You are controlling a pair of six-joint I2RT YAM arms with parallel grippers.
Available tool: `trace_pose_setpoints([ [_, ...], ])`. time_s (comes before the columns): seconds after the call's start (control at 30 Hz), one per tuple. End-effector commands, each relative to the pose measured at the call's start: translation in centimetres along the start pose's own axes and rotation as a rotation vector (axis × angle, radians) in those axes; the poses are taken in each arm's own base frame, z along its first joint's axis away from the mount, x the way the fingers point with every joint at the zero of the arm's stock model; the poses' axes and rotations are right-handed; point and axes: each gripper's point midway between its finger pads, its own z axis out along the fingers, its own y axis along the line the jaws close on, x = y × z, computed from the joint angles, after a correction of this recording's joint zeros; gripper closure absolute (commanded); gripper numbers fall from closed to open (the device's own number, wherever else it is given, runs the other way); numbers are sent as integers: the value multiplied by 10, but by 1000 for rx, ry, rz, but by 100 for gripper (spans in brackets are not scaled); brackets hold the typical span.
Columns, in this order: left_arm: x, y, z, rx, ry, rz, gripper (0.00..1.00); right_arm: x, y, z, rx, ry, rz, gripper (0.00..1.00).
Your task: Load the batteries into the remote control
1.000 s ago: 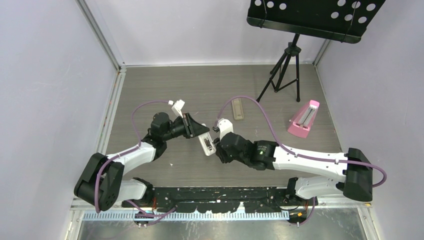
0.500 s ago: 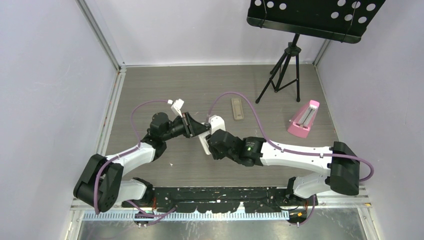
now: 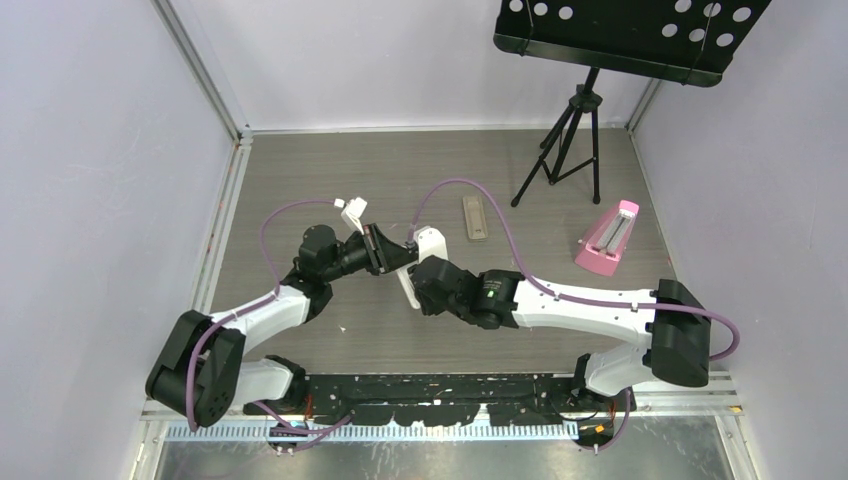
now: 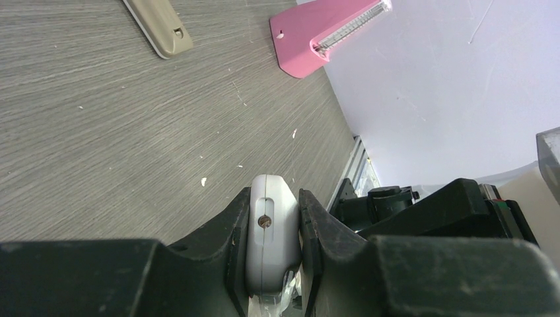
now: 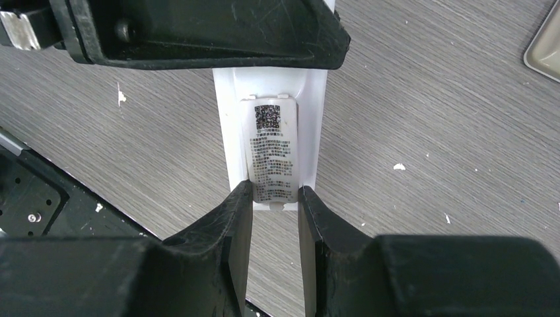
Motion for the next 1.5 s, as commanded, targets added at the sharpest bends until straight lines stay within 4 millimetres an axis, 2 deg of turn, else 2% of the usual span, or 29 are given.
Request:
trace_pose_setpoints([
  [0.0, -15, -23, -2, 73, -51, 60, 100, -15, 6, -5, 1, -25, 47, 76],
  [0.43, -19, -27, -2, 77, -60, 57, 100, -10, 7, -7, -13, -11, 44, 76],
  [1.0, -10, -38, -4, 139, 0, 56, 100, -28, 13, -2, -23, -26, 34, 76],
  [1.17, -11, -45, -4, 164, 6, -19, 100, -31, 12, -1, -11, 1, 55, 70],
  [1.4, -14, -54, -3, 171, 19, -203, 100, -9, 15, 0, -52, 163, 58, 66],
  [1.47, -15, -55, -3, 167, 21, -225, 100, -5, 12, 0, -36, 181, 60, 62],
])
